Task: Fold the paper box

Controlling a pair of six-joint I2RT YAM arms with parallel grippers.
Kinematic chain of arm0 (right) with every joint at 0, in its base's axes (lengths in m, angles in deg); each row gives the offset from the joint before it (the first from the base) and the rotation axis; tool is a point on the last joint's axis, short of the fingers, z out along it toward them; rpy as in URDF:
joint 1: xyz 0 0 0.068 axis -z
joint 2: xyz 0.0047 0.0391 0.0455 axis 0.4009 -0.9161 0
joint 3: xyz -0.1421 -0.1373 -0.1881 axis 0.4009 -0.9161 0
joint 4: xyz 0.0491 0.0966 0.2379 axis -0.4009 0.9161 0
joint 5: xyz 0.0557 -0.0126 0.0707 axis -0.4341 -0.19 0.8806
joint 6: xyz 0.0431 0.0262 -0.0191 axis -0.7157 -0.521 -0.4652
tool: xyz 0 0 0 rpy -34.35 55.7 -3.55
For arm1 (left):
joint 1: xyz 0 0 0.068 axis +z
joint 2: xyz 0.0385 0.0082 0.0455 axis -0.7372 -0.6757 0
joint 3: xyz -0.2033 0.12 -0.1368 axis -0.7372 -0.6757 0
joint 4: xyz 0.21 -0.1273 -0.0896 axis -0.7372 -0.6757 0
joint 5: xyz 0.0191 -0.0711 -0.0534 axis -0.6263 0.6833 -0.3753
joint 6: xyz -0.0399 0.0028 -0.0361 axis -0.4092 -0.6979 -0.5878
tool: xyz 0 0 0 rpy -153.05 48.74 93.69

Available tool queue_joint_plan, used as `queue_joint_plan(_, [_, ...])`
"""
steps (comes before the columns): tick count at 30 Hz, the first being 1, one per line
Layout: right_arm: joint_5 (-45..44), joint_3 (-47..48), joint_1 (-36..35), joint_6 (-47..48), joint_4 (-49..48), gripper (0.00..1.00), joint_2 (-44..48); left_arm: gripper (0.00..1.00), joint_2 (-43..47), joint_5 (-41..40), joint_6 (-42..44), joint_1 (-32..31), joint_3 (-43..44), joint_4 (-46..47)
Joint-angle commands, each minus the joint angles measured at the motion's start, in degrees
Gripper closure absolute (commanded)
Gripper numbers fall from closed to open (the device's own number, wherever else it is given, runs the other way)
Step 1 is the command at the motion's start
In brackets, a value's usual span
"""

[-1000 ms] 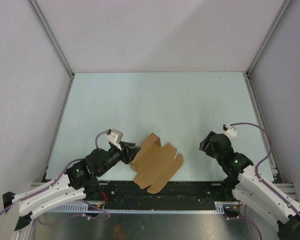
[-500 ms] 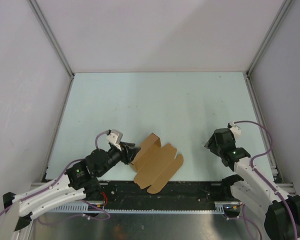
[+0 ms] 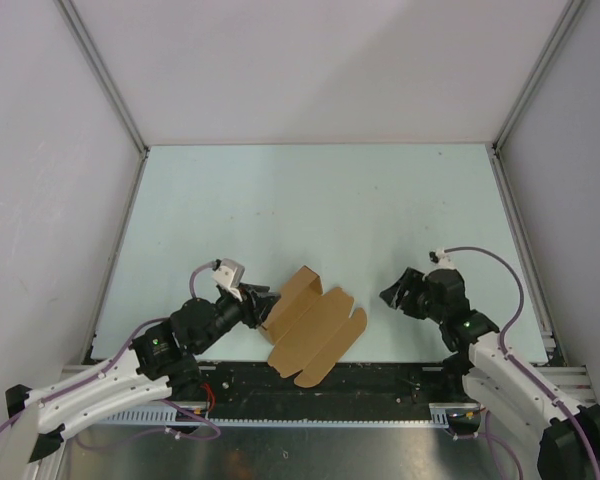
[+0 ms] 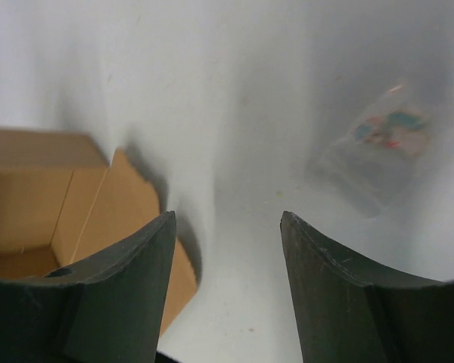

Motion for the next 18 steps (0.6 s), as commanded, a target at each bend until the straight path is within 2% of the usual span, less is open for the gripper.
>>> queue_joint_plan(1, [10.7,-3.5,-2.4,1.2,-9.9,0.37,0.8,0.57,0.2,-0.4,-1.5,-0.2,-0.7,1.1])
queue_joint_plan(6, [13.1,-4.0,-4.8,1.9,-16.3,0.37,-4.9,0.57,0.5,-0.2,-1.7,-0.1,-0.9,1.1])
queue_joint_plan(9, [11.6,-3.8,-8.2,2.8,-19.2,0.38,-8.9,0.57,0.6,-0.3,-1.7,-0.2,-0.8,1.0])
queue_joint_plan(18, [13.1,-4.6,-11.9,3.4,-25.7,0.46,-18.0,0.57,1.5,-0.2,-1.6,-0.2,-0.9,1.1])
